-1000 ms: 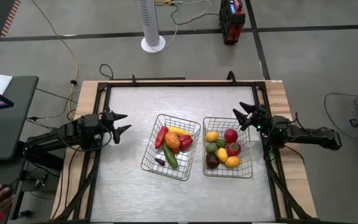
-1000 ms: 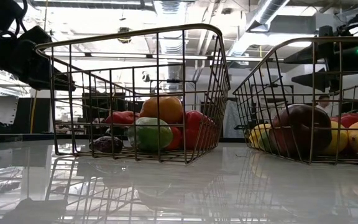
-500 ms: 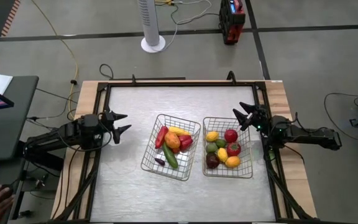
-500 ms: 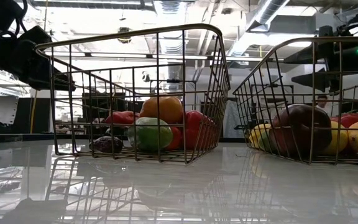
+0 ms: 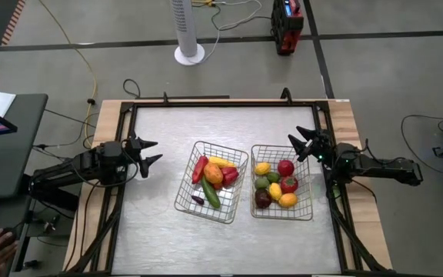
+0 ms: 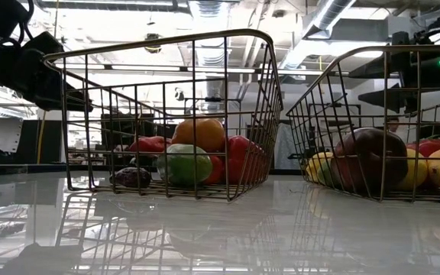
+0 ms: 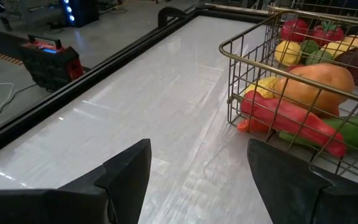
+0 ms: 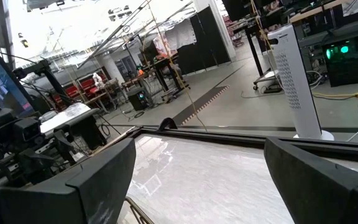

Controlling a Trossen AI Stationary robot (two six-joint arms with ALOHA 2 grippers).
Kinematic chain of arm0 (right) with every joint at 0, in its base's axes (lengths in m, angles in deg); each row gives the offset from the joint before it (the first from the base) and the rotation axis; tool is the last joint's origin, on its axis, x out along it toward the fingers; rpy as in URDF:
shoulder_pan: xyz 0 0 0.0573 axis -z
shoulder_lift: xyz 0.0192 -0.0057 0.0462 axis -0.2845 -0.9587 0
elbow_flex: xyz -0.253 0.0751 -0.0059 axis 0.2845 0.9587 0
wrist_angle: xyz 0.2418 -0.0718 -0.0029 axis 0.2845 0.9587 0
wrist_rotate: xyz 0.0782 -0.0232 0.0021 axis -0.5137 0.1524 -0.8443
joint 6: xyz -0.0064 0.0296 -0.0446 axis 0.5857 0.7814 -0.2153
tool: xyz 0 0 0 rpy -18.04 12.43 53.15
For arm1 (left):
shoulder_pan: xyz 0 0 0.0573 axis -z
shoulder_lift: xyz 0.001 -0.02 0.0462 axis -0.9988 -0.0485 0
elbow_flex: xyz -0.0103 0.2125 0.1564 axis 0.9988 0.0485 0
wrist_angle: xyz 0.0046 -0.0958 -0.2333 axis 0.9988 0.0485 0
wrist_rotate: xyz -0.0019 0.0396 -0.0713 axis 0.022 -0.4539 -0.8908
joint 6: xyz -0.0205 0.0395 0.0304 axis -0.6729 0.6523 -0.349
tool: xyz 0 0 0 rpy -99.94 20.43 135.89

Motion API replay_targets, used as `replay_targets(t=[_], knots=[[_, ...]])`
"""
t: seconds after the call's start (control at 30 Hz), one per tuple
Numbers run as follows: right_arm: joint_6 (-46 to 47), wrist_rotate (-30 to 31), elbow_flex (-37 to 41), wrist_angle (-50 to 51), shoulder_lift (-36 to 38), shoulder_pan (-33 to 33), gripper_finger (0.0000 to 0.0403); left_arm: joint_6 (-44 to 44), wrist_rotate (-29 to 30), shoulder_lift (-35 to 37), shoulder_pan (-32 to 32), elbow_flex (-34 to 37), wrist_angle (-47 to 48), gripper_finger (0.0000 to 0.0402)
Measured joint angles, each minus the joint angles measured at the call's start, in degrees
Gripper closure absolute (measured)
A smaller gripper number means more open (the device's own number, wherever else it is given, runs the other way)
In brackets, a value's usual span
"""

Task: Sort produce into baskets
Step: Return to Home Position

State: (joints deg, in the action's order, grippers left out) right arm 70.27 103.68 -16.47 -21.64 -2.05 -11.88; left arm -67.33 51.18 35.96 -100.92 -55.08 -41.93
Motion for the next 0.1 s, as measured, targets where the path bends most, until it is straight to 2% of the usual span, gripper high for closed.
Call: replay_targets(t=[0.1], knots=[[0.0,0.0,0.0,0.02,0.0,0.0,0.0021,0.0,0.0,0.0,0.0,0.0,0.0,0.0148]])
